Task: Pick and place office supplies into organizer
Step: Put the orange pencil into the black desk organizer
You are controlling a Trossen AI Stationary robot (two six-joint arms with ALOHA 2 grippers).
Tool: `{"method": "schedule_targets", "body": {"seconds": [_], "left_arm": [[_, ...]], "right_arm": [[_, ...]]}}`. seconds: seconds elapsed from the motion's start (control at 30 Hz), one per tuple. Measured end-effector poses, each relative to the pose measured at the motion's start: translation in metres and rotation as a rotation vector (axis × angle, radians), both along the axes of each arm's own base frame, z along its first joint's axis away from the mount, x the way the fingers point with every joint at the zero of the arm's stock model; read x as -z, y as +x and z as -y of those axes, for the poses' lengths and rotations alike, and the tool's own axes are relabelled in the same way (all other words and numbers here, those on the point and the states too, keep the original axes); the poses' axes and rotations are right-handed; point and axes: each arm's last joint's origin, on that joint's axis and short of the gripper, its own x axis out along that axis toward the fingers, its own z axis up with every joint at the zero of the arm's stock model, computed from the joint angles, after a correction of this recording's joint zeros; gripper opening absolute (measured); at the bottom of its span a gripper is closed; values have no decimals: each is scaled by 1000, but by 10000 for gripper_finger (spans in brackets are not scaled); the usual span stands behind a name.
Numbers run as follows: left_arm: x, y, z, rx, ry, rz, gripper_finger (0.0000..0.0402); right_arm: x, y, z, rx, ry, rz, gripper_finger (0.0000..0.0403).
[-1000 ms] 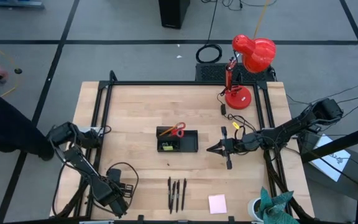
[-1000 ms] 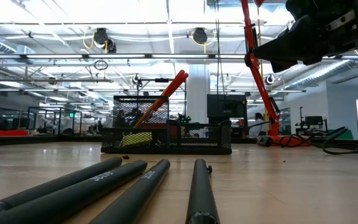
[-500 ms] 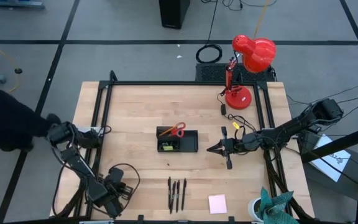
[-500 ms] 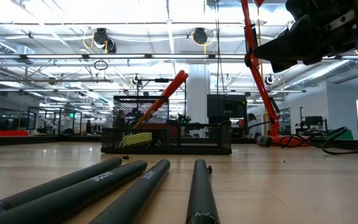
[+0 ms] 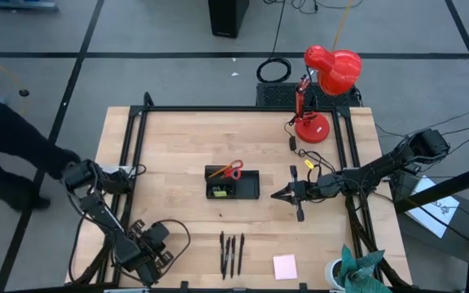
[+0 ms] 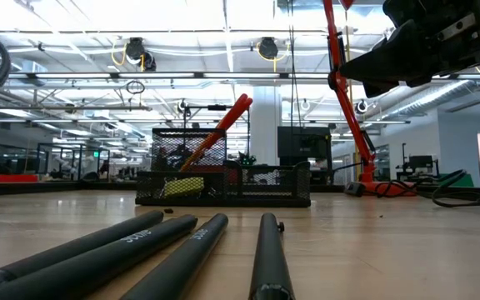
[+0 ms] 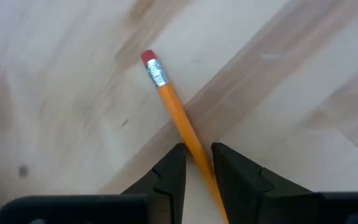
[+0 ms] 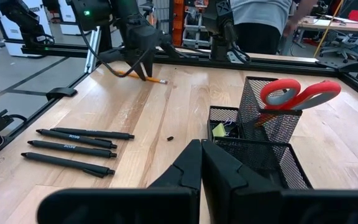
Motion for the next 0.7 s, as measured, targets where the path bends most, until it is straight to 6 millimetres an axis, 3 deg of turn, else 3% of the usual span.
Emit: {"method": "schedule_targets", "body": {"seconds": [0.33,0.53,0.7], "left_arm": [[2,16,1,313,79,103,92],[2,39,-5,390,40,133,92],[2,48,-11,330,-25,103,92]], "right_arm": [[0,0,0,3,-1,1,4],[0,0,0,5,6,0,4],[0,0,0,6,13,-1,4]]}}
